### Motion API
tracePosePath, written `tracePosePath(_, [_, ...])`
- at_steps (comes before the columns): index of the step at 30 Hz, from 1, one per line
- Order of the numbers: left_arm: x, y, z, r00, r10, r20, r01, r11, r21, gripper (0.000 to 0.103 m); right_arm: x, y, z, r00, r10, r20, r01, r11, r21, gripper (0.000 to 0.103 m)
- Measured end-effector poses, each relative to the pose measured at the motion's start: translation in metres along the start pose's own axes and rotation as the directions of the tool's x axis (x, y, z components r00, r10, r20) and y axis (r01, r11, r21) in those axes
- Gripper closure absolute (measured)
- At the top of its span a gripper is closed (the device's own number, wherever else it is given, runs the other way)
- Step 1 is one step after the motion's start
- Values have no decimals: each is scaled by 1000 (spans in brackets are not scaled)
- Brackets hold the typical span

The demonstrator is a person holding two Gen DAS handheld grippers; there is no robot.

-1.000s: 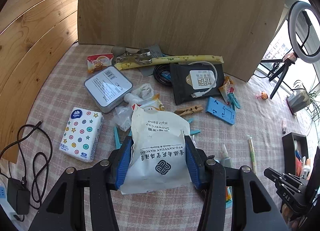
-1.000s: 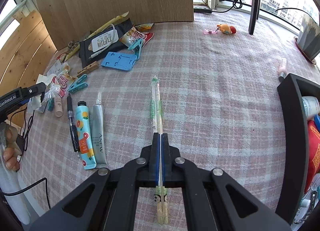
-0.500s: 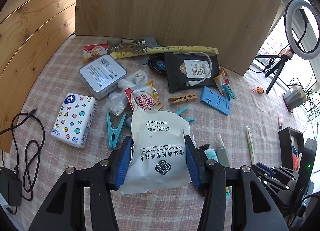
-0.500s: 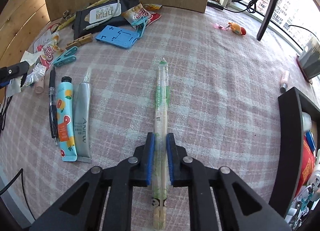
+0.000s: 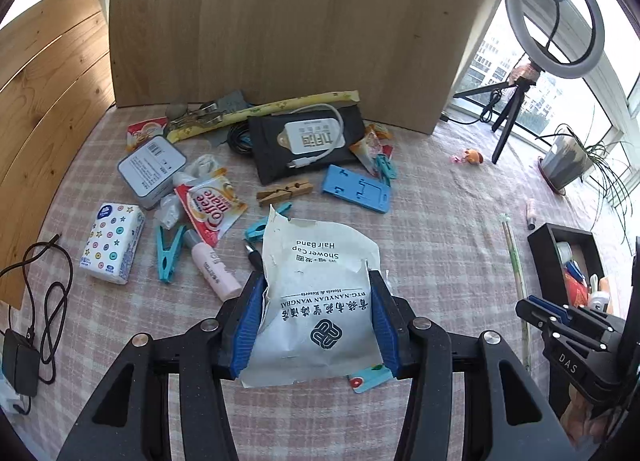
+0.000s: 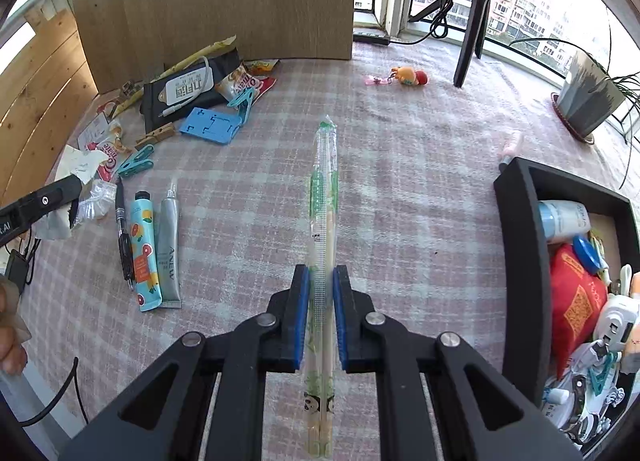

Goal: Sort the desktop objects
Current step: 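Carry the chopsticks and shower cap packet with both tools to the black tray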

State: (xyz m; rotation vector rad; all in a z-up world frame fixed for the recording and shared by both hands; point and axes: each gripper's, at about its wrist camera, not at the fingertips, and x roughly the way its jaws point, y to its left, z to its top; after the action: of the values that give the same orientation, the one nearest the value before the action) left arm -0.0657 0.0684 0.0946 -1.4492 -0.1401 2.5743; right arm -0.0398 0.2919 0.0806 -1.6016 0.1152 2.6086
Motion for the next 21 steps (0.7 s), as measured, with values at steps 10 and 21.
tracePosePath(10, [0,-109,-16,994,-102,-27,104,989,109,55,-42,-74,-11,997,-35,67,28,995,95,91])
tracePosePath(21, [5,-268,-34,959,-261,-105,281,922,266,55,-86,-208,-47,982,-169,81,139,948,286,91])
